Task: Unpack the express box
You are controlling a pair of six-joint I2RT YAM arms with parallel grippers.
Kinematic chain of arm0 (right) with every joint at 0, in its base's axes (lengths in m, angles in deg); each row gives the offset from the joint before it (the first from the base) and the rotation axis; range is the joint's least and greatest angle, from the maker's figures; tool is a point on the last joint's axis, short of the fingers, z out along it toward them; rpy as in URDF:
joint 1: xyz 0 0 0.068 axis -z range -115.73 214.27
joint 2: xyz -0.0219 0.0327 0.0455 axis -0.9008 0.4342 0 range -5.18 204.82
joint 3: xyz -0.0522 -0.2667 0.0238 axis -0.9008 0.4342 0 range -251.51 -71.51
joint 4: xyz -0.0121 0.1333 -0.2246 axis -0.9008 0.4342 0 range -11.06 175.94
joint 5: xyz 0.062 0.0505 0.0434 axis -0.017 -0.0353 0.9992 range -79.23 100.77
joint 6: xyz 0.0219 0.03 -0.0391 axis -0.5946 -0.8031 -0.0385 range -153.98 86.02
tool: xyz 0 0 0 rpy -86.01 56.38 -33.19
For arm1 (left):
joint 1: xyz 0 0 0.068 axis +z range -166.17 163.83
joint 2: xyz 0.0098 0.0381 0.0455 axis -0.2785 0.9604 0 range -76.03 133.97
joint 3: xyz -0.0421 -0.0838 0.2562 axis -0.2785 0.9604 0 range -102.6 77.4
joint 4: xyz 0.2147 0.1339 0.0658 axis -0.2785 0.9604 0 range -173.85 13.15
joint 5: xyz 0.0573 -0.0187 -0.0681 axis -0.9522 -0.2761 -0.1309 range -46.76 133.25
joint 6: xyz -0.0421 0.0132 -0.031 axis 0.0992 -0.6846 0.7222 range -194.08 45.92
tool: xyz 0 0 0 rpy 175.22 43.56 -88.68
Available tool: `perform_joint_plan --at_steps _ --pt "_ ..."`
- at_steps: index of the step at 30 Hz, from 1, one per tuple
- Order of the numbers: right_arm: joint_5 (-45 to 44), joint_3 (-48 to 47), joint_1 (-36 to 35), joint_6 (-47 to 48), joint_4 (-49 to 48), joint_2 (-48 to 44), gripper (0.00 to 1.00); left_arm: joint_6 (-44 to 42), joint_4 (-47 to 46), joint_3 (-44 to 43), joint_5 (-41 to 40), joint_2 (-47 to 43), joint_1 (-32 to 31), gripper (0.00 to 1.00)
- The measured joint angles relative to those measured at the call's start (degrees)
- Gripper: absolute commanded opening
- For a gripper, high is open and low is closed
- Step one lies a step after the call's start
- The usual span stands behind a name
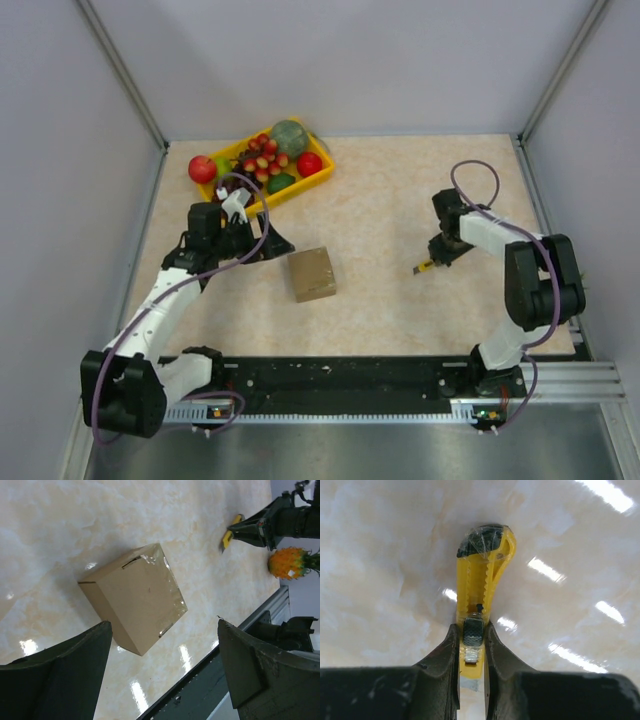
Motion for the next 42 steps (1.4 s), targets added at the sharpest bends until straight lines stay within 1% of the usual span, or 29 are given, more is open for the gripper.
perform_joint_plan --at_steps 3,6,10,15,19,21,22,23,27,34,36,37,42 --pt "2.08 0.74 -2.36 1.38 -1.66 -0.74 0.00 0.42 -1.68 0.02 1.66 0.76 -1.68 0.89" --pt "5.92 1.05 -6.54 2.03 -2.78 -1.33 0.00 1.86 -4.50 0.13 2.38 1.42 -3.15 0.89" --pt "8.61 0.24 -15.06 2.89 -3.28 -3.06 0.00 4.04 -8.11 0.46 2.32 2.29 -5.97 0.89" --pt "8.61 -6.36 -24.15 4.37 -3.26 -3.69 0.00 7.52 -11.56 0.57 1.66 2.64 -9.31 0.89" --pt "8.22 -12.98 -28.55 5.55 -3.74 -3.69 0.00 9.97 -15.65 0.61 0.87 2.64 -11.23 0.89" --pt "8.22 -15.37 -29.66 5.86 -3.96 -3.69 0.00 10.69 -17.22 0.59 0.68 2.80 -12.26 0.89" --pt "8.24 -16.48 -30.05 5.92 -4.02 -3.69 0.00 10.86 -17.64 0.55 0.70 3.04 -12.72 0.87" --pt "8.26 -17.38 -30.25 5.95 -4.04 -3.69 0.00 11.04 -18.14 0.52 0.57 3.48 -13.44 0.82" --pt "8.35 -19.69 -30.47 5.97 -4.04 -3.76 0.00 12.33 -18.60 0.52 -1.20 5.11 -15.78 0.75" --pt "8.24 -21.24 -31.91 6.67 -4.00 -4.15 0.00 14.84 -20.37 0.52 -3.06 6.97 -17.99 0.73" --pt "8.24 -21.24 -32.30 6.78 -3.96 -4.52 0.00 15.17 -20.92 0.46 -3.39 7.52 -18.47 0.68" --pt "8.24 -21.24 -32.41 6.78 -4.00 -4.68 0.00 15.39 -21.20 0.44 -3.43 7.87 -18.73 0.63" --pt "8.22 -21.24 -32.85 6.80 -4.04 -5.68 0.00 16.02 -22.03 0.02 -3.61 10.05 -20.00 0.52"
